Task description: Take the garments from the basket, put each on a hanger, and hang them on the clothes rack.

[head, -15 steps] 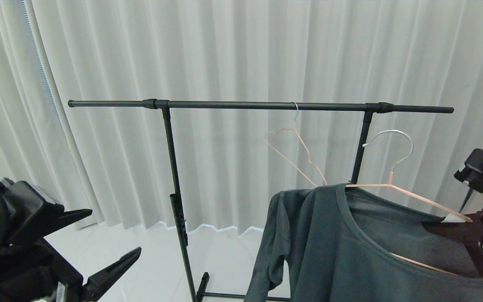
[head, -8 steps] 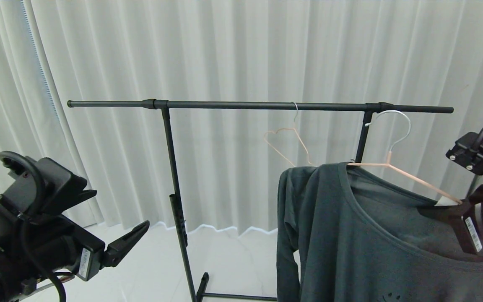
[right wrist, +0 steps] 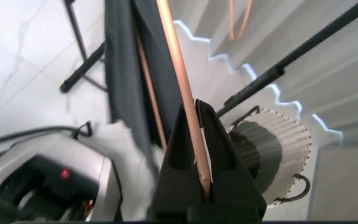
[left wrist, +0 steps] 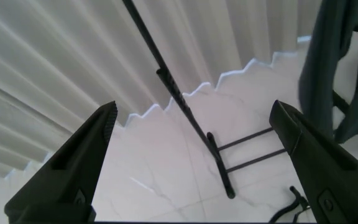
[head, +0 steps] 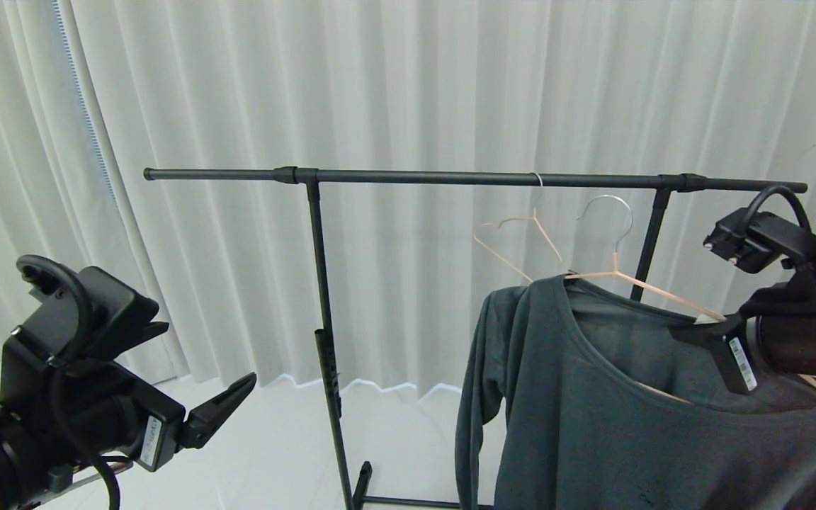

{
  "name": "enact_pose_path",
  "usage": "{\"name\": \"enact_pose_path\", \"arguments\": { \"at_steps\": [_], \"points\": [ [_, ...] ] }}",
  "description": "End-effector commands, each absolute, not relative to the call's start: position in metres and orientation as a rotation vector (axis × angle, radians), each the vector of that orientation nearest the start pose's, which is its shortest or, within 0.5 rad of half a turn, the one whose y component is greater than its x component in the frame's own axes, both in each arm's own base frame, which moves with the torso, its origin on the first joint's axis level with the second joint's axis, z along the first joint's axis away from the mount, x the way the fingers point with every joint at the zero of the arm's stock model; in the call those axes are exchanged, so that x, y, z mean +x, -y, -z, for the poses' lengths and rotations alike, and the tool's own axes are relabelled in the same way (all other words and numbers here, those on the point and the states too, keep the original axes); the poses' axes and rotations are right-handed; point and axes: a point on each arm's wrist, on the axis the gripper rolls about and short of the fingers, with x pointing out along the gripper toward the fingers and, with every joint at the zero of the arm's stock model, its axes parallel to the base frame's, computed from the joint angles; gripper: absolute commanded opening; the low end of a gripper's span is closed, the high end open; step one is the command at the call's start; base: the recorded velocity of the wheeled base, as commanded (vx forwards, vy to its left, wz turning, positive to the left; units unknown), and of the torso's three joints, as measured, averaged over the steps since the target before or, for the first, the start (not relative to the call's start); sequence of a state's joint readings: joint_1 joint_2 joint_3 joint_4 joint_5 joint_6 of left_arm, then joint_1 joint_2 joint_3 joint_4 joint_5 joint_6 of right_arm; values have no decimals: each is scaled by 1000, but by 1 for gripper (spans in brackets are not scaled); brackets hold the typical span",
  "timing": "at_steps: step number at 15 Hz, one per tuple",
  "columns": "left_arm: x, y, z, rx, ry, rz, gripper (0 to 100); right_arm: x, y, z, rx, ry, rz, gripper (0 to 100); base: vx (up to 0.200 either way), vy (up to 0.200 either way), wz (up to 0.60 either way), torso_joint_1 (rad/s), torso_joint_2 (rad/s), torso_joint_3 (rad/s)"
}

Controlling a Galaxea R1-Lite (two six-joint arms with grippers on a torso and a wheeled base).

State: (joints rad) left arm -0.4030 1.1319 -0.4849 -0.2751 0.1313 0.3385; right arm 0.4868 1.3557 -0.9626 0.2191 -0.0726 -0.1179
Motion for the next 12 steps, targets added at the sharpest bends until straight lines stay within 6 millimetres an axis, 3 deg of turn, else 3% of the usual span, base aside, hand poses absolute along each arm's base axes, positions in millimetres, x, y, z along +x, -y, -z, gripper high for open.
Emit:
{"name": "enact_pose_path", "arguments": {
  "at_steps": [1,2,6,12],
  "points": [
    [141,57,-189,432,-311,328,100,204,-106,-234,-289,-577,-426,0,0,0,0,0,0,0],
    [142,58,-190,433,-311,329,100,211,-110,-235,-287,-568,-424,0,0,0,0,0,0,0],
    [140,61,-189,437,-310,351,100,231,-121,-242,-276,-552,-397,0,200,0,0,-5,-1,2],
    [140,63,-188,436,-312,362,100,238,-152,-249,-147,-547,-385,0,200,0,0,6,5,2]
  ]
}}
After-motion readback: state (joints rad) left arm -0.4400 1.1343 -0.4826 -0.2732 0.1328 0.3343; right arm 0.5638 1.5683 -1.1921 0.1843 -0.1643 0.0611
